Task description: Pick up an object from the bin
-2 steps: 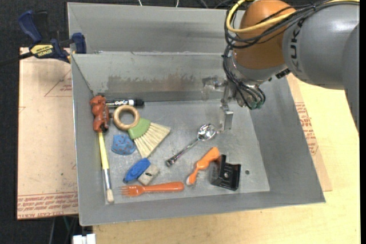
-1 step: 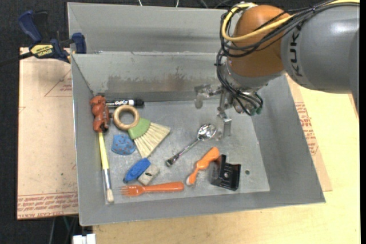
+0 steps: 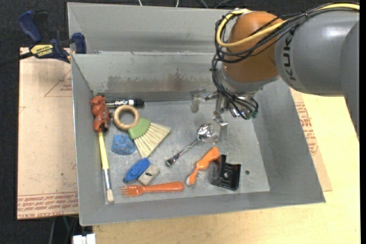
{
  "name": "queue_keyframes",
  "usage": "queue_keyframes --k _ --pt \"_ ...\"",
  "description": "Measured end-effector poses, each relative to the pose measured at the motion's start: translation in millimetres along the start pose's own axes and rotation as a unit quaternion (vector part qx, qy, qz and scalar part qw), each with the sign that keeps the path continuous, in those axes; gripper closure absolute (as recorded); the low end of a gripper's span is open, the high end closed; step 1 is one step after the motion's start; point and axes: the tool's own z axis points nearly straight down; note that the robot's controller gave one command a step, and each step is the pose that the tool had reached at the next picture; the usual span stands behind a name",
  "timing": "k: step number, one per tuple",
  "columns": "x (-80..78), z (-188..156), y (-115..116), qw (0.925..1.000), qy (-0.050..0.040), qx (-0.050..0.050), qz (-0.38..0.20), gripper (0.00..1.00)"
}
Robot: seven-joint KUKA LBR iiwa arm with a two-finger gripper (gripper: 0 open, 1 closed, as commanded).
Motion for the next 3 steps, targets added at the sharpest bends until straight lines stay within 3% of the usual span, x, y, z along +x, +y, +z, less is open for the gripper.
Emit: queue_keyframes --k 1,2,3 --pt "-4.7 55.2 -6.7 0.9955 -0.0046 0.001 -0.094 0.0" --pt "3.7 51.2 -5.9 0.9948 -0.0061 0.001 -0.102 1.0" --pt "3.7 50.9 -5.9 0.9948 -0.0061 0.001 -0.102 1.0"
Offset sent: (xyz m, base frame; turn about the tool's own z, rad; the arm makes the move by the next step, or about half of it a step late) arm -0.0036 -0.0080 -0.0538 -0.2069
